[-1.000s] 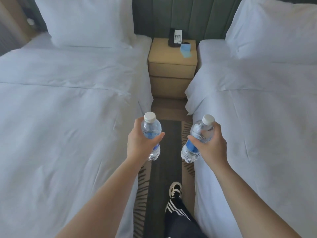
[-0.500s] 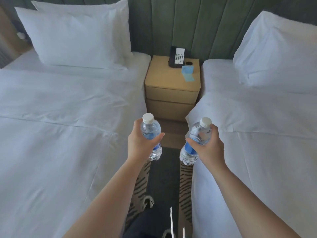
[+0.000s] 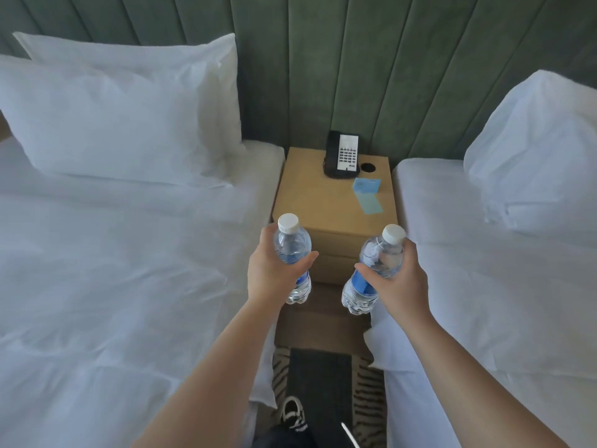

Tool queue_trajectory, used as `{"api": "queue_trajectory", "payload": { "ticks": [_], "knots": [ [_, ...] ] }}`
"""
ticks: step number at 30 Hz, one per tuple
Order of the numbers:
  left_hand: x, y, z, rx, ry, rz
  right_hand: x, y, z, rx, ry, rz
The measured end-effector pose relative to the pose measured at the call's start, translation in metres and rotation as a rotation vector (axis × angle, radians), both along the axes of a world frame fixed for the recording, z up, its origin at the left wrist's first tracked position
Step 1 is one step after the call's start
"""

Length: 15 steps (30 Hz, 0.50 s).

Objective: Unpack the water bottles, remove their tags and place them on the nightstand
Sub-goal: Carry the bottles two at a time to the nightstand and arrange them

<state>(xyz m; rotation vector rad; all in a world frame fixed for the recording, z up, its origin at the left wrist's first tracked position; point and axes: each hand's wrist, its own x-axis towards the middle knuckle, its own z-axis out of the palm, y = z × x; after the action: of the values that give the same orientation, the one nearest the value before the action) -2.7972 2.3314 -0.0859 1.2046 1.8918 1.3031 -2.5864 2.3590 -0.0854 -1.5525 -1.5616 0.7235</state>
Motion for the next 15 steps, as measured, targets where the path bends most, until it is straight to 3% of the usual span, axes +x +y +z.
{"api": "queue_trajectory", "payload": {
  "ticks": [15],
  "knots": [
    [-0.046, 0.243, -0.033, -0.04, 0.01, -0.03, -0.049, 0.253, -0.026, -0.014, 0.029, 0.03]
  ]
}}
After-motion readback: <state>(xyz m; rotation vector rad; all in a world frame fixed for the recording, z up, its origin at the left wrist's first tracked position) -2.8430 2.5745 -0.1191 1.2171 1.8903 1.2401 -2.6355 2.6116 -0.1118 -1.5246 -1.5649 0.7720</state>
